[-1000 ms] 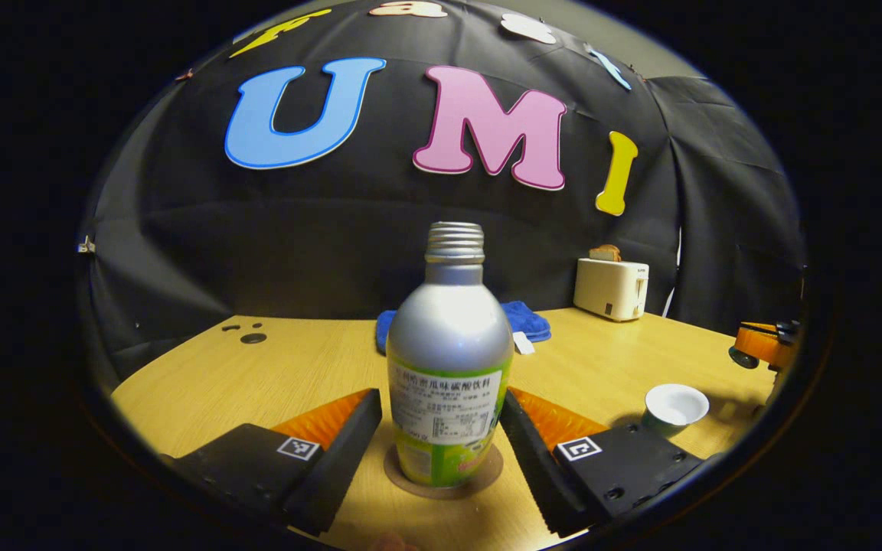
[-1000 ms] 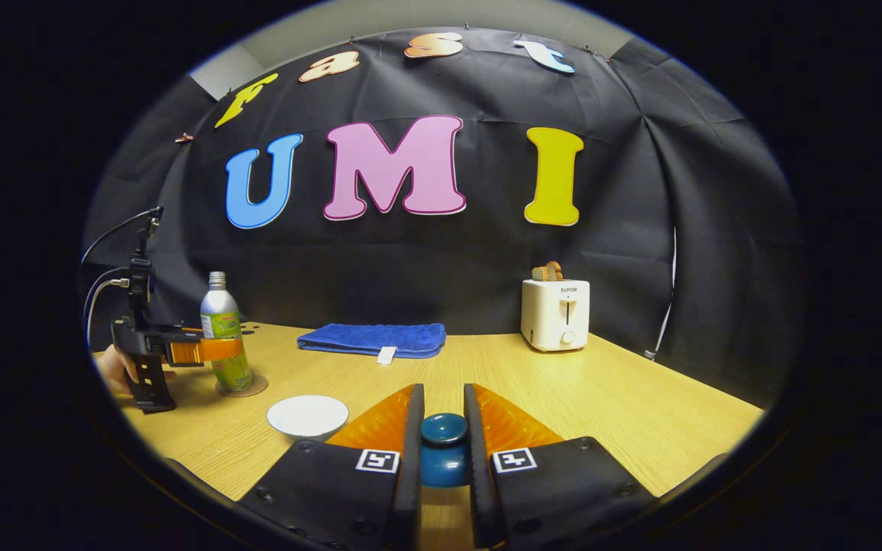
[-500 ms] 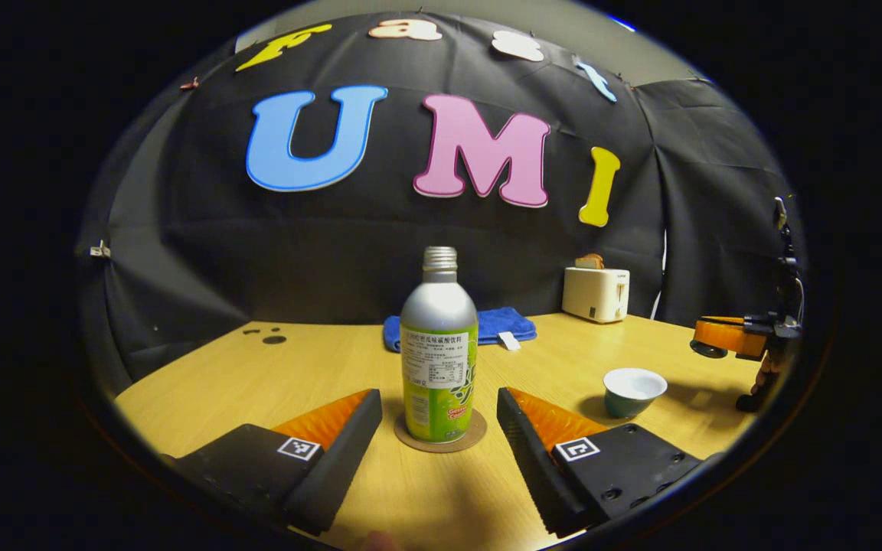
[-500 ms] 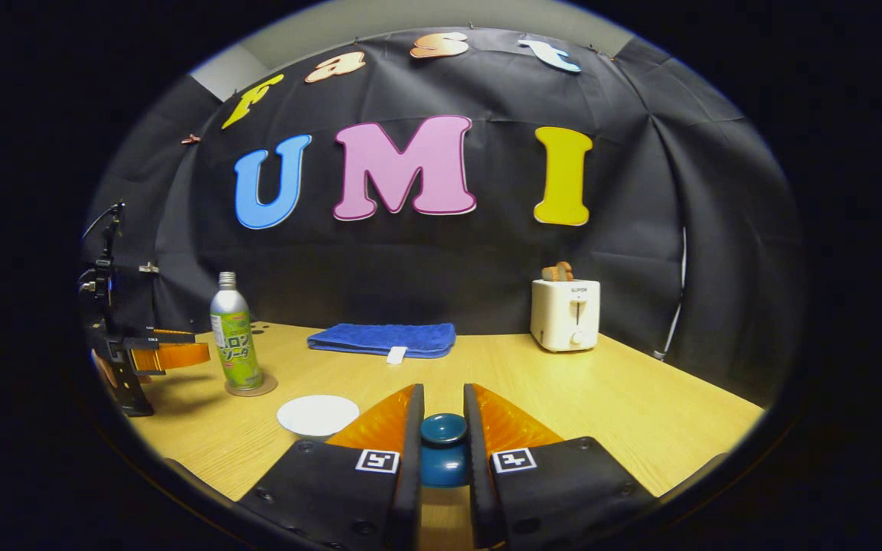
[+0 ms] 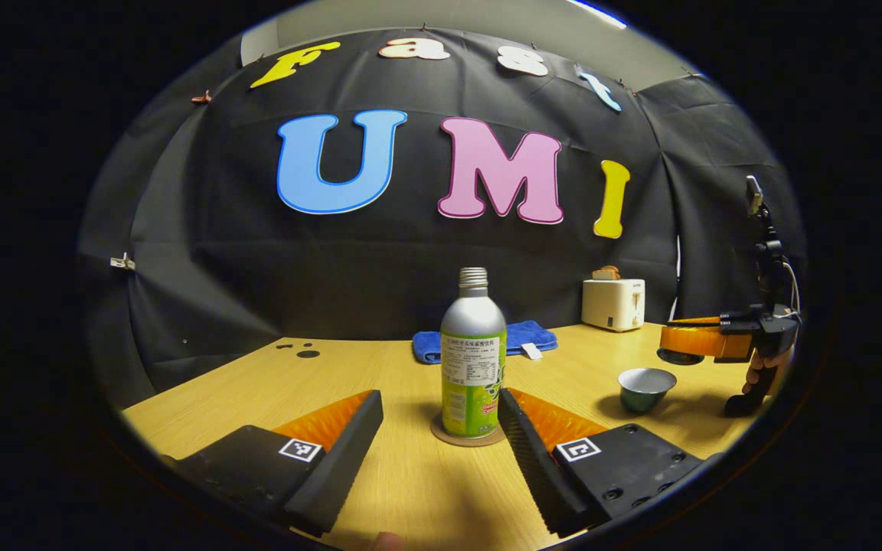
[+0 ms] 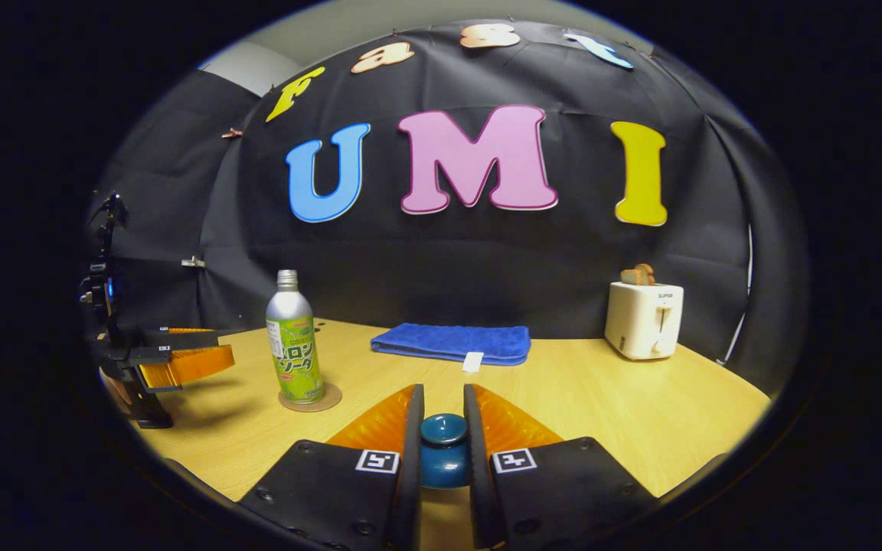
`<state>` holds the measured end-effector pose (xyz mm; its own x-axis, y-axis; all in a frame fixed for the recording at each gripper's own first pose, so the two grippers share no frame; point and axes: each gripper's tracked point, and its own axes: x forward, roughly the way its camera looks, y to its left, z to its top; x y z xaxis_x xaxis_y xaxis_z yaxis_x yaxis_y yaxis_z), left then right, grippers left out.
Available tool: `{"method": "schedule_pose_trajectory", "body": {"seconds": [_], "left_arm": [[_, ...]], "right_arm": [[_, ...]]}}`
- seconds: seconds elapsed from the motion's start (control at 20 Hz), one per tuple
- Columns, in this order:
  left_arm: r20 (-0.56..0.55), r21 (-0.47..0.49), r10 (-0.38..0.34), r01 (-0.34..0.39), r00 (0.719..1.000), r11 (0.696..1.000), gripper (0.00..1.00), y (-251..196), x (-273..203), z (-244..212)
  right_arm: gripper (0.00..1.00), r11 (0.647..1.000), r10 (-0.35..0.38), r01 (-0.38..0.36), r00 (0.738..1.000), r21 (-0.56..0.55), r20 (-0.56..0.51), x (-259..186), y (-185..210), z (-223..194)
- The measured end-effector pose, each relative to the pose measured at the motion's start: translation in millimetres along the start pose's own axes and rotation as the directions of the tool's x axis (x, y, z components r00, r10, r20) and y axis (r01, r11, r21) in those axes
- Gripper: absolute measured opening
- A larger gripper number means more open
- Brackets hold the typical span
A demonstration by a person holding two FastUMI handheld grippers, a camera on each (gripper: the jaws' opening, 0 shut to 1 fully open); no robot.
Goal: Open the teacup lid with one hand, grasp the water bottle and pour water into the teacup with the other hand; after pouring, place the water bottle on the coaster and then close the teacup lid.
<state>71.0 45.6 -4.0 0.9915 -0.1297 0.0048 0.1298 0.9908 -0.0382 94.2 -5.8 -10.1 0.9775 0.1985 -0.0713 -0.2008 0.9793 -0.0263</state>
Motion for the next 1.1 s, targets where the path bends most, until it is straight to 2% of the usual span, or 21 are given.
{"method": "schedule_pose_trajectory", "body": {"seconds": [0.1,0.15,0.3,0.35,0.4,0.5,0.55,0.6,0.7,0.75,0.85,1.0,1.05,1.1], "left_arm": [[0.001,0.0,-0.001,0.001,1.0,1.0,0.95,-1.3,-2.4,-0.1],[0.0,0.0,-0.002,0.002,1.0,1.0,0.95,-1.2,-2.2,0.3],[0.0,0.0,-0.002,0.002,1.0,1.0,0.96,-1.5,-2.0,-0.1],[0.0,0.001,0.0,0.0,1.0,1.0,0.95,-1.0,-2.6,0.7],[-0.001,0.0,0.003,-0.003,1.0,1.0,0.95,-0.2,-1.8,0.4],[-0.001,0.0,0.005,-0.005,1.0,1.0,0.95,0.4,-2.6,0.1],[-0.001,0.0,0.005,-0.005,1.0,1.0,0.95,0.1,-2.3,0.5],[-0.001,0.0,0.005,-0.005,1.0,1.0,0.95,0.3,-2.1,0.3],[-0.001,0.0,0.006,-0.006,1.0,1.0,0.95,0.1,-2.0,0.5],[-0.001,0.001,0.006,-0.006,1.0,1.0,0.95,0.3,-2.3,0.7],[-0.001,0.0,0.011,-0.011,1.0,1.0,0.95,1.7,-2.5,0.5],[-0.004,-0.001,0.033,-0.033,0.999,0.999,0.96,5.3,-4.1,0.5],[-0.004,-0.001,0.035,-0.035,0.999,0.999,0.96,4.3,-5.6,0.9],[-0.004,-0.002,0.038,-0.038,0.999,0.999,0.96,2.7,-6.1,0.4]], "right_arm": [[0.29,1.0,0.025,-0.025,0.999,-0.003,-0.027,9.0,10.3,-6.3],[0.25,0.999,0.033,-0.034,0.999,-0.006,-0.041,13.5,14.2,-9.7],[0.34,0.999,0.049,-0.05,0.997,-0.016,-0.064,21.4,23.1,-13.8],[0.35,0.999,0.048,-0.05,0.996,-0.021,-0.069,23.7,24.1,-14.0],[0.3,0.999,0.041,-0.044,0.995,-0.027,-0.087,26.3,22.3,-17.0],[0.32,0.999,0.03,-0.033,0.993,-0.023,-0.116,28.1,19.3,-22.0],[0.37,0.999,0.027,-0.03,0.992,-0.017,-0.125,28.7,18.9,-23.0],[0.32,1.0,0.024,-0.026,0.991,-0.01,-0.131,28.6,17.8,-24.0],[0.33,1.0,0.019,-0.019,0.99,0.0,-0.14,28.9,15.5,-24.2],[0.39,1.0,0.023,-0.023,0.989,0.005,-0.144,28.2,15.6,-25.2],[0.4,1.0,0.031,-0.03,0.989,0.009,-0.142,25.7,16.5,-24.2],[0.51,1.0,0.013,-0.012,0.998,0.023,-0.068,16.1,10.6,-12.1],[0.74,1.0,0.002,0.0,0.999,0.028,-0.043,11.5,7.8,-8.8],[0.81,1.0,-0.006,0.007,1.0,0.03,-0.022,7.4,5.1,-6.3]]}}
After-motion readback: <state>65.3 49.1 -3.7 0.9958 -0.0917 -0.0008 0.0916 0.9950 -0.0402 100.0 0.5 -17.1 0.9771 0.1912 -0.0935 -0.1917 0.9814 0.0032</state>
